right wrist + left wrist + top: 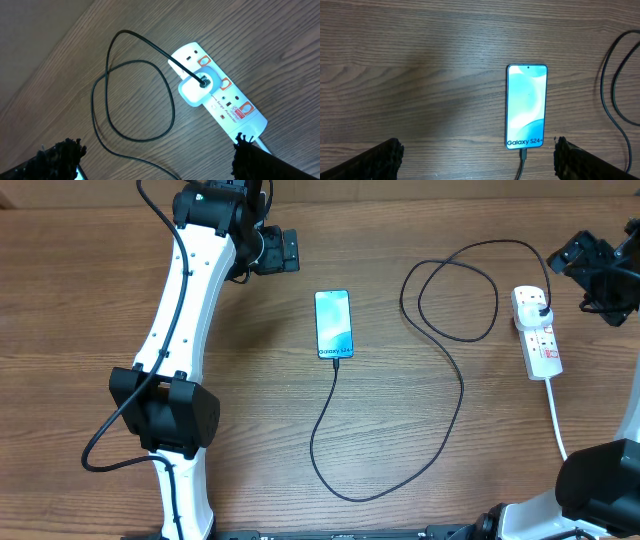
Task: Plug charger to phone and switch on socket
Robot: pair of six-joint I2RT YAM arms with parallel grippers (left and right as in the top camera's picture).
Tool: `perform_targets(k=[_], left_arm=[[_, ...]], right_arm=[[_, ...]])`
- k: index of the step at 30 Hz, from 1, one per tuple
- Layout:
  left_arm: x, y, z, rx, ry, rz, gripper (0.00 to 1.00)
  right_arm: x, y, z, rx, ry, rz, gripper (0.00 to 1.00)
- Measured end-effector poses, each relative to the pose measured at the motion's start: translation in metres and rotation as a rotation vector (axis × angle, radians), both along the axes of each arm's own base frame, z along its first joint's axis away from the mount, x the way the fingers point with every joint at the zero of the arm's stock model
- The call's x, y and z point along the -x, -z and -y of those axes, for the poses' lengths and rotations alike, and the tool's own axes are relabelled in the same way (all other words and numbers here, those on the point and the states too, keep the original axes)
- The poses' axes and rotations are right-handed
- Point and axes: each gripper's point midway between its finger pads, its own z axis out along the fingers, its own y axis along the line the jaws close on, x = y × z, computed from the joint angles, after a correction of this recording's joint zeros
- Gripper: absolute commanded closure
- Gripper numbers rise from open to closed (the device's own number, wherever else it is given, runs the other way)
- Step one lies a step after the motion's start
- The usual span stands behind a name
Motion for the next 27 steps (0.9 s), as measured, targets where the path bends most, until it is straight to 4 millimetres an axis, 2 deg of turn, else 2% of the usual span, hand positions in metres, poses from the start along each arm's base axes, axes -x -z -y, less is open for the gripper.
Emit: perform_targets(k=[7,14,17,22,27], left_arm=[[-0.005,-0.002,0.001,0.004,-0.001,0.021,0.0],[-0.044,-0.02,0.011,0.032,-0.001,0.201,0.0],[-0.049,-0.015,0.018,0.024,0.005,0.234,0.0],[-0.037,0.0,0.015,-0.011,-0.002,0.266,0.0],[-0.006,-0.009,-0.005,-0.04,-0.036,0.359,0.0]], right_arm=[[0.0,0.0,0.0,0.001,0.0,0.0,0.0],[0.0,0.0,0.0,0.0,0.0,0.0,0.0],[0.0,0.0,0.0,0.001,0.0,0.0,0.0],[0.0,0.0,0.0,0.0,-0.001,0.001,0.0],[0.0,0.0,-0.001,-0.005,-0.003,0.002,0.0]])
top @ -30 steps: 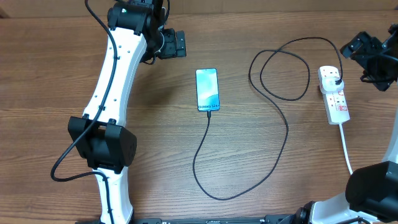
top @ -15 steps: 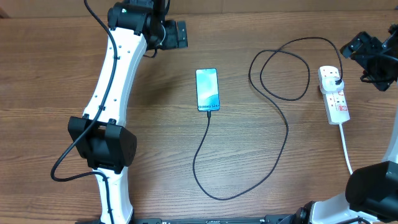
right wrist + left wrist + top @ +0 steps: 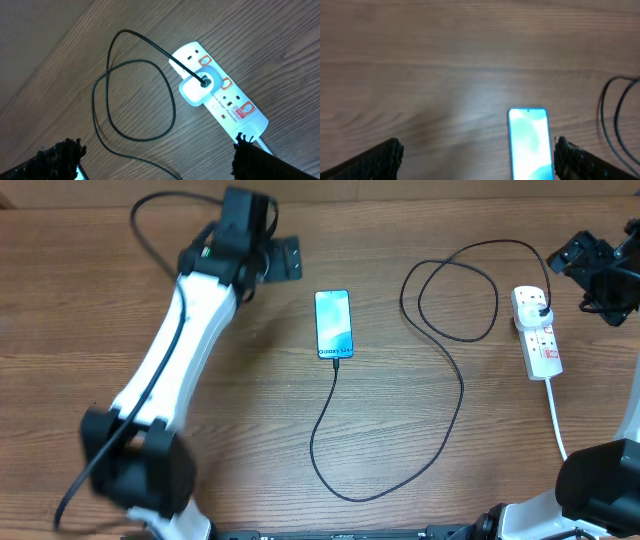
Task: Plug charger to phone and switch on socket
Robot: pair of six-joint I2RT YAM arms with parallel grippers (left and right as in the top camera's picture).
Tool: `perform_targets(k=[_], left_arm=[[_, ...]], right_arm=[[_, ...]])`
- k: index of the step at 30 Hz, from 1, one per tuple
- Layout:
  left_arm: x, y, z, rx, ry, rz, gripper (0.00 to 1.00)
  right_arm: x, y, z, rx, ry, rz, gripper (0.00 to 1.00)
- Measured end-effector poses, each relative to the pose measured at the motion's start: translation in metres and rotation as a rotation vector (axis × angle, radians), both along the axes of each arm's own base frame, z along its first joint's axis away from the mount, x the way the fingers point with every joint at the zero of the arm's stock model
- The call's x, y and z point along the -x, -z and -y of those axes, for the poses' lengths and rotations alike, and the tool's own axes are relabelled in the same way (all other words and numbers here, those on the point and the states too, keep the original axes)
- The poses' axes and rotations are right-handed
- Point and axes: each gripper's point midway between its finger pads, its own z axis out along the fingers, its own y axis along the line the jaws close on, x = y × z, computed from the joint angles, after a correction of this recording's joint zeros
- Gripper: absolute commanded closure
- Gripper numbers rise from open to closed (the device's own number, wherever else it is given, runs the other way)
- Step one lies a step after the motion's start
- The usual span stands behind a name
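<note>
A phone (image 3: 333,325) with a lit blue screen lies mid-table, and the black charger cable (image 3: 440,410) is plugged into its near end. The cable loops right to a white plug (image 3: 194,91) seated in the white power strip (image 3: 537,333). My left gripper (image 3: 283,258) hovers open to the far left of the phone; its wrist view shows the phone (image 3: 531,142) low between the spread fingers. High at the right edge, my right gripper (image 3: 600,275) is open above the power strip (image 3: 220,100), with nothing between its fingers.
The power strip's own white lead (image 3: 556,420) runs toward the table's near right edge. The black cable forms a wide loop (image 3: 455,290) between phone and strip. Bare wooden tabletop (image 3: 80,310) surrounds everything.
My left arm has swung back and to the left, and its wrist view now shows the phone lower and blurred. Phone, cable, power strip and right gripper stayed where they were.
</note>
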Motion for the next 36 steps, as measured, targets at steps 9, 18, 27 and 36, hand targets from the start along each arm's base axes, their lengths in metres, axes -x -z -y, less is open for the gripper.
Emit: perform_targets(k=[9,18,27,36], left_arm=[[0.072,-0.015,-0.044,-0.023,-0.096,0.25,0.0],[0.141,-0.014,-0.086,0.016,-0.191,0.502,0.0],[0.192,-0.001,-0.114,0.095,-0.262,0.803,0.0],[0.214,0.023,-0.123,0.107,-0.288,0.87,0.0]], right_arm=[[0.0,0.0,0.0,-0.001,-0.001,0.0,0.0],[0.0,0.0,0.0,-0.001,-0.001,0.0,0.0],[0.0,0.0,0.0,-0.001,-0.001,0.0,0.0],[0.0,0.0,0.0,-0.001,-0.001,0.0,0.0]])
